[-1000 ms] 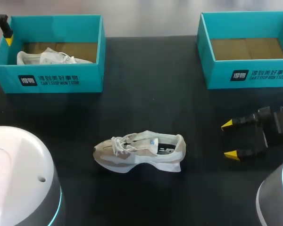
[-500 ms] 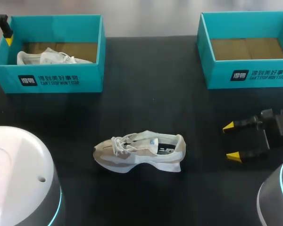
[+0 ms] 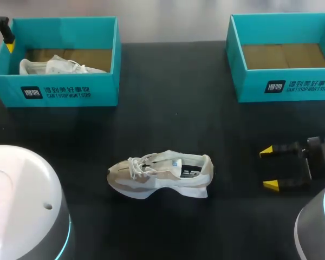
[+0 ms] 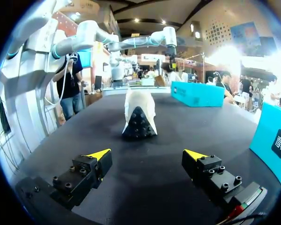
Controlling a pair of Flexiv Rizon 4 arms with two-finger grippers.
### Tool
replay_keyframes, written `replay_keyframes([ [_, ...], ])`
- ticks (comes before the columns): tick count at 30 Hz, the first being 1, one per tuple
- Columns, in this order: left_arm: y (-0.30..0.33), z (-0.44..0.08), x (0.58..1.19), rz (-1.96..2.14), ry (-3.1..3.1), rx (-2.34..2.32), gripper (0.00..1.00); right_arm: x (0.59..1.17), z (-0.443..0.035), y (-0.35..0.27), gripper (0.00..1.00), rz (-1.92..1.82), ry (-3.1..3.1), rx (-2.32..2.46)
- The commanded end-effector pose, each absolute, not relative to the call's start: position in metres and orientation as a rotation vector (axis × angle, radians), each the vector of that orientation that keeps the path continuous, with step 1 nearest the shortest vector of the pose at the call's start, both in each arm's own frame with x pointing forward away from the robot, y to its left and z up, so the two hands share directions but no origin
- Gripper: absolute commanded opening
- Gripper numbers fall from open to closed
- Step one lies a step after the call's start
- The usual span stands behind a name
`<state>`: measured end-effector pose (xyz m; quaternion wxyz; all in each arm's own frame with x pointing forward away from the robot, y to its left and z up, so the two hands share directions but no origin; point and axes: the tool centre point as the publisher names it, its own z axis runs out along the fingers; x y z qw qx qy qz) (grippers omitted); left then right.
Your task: Take the shoe out of the shoebox, open the shoe tongue, remove and reinsert the insole, then place the shoe into the shoebox
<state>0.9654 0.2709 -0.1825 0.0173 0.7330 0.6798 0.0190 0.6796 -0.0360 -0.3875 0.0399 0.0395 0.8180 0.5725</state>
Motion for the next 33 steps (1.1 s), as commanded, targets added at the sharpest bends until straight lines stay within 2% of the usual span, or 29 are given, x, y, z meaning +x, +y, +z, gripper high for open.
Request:
replay_keyframes([
  [1, 0.271, -0.182, 0.965, 0.061, 2.112, 2.279, 1.0, 0.68, -0.39, -0.029, 1.0, 1.755, 2.477, 0.05],
  [33, 0.271, -0.182, 0.965, 0.061, 2.112, 2.279, 1.0, 0.671, -0.408, 0.021, 1.0, 1.867, 2.434, 0.035],
])
